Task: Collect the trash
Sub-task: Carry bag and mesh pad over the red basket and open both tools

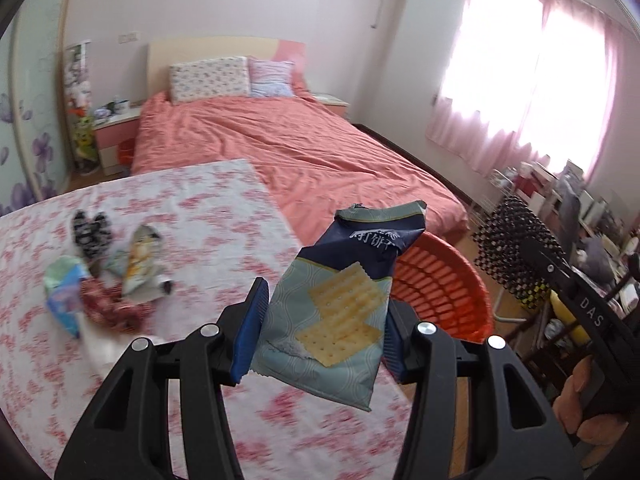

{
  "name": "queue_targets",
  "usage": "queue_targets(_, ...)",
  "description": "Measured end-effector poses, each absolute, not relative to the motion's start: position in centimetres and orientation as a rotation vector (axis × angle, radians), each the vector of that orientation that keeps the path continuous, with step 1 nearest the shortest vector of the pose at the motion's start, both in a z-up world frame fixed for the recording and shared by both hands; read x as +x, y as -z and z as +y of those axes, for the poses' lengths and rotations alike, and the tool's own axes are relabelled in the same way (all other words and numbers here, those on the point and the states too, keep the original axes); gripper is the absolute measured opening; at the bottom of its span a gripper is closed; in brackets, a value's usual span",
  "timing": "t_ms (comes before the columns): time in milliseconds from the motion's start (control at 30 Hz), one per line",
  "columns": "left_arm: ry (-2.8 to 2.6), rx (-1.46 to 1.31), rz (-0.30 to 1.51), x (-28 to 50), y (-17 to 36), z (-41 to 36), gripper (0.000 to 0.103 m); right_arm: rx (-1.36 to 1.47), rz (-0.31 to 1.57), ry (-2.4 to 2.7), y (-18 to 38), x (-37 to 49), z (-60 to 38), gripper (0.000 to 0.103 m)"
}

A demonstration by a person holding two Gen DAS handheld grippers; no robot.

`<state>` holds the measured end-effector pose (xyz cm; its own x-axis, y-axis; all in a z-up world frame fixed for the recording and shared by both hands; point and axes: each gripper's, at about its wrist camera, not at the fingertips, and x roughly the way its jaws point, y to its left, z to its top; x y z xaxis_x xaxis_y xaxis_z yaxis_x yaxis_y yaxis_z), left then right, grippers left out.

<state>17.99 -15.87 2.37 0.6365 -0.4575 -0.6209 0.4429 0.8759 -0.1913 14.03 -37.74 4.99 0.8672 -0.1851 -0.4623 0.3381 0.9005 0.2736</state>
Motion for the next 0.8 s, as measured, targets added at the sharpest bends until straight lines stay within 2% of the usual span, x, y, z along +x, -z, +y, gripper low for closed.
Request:
queue_targets(267,0.621,0.021,0.759,20.7,-0.3,-22.8,0.052,0.426,0.452,0.316,-3.0,16.2,-43.4,0.013)
queue_targets(367,0.622,0.057,0.786,21.6,0.9,-25.0,0.063,0.452,0.457,0.313,-2.2,17.2,-44.7,0.018)
queue_targets(433,0.61,0.07,0.807,21.9,1.7,-25.5,0.074,0.467,0.47,0.329,-1.2,18.0,-45.6,0.032)
queue_targets(467,0.603,0.075,0.818,22.0,2.1,-25.7,0.075,0.473,0.476,0.331,-0.9,18.3,-45.9,0.039)
queue_targets(533,0.589,0.084,0.837,22.3,2.8,-25.4,0.076,0.483,0.493,0.335,0.0,18.8,-46.3,0.045)
queue_targets(600,0.565,0.094,0.835,22.1,3.0,-24.6,0.08,0.465,0.501,0.35,0.7,18.9,-46.0,0.057)
queue_targets(700,0.52,0.109,0.822,21.5,2.9,-23.1,0.082,0.416,0.512,0.374,1.3,18.8,-44.7,0.068)
queue_targets(800,0.472,0.119,0.803,20.9,2.6,-20.7,0.083,0.381,0.533,0.384,1.9,18.6,-43.3,0.074)
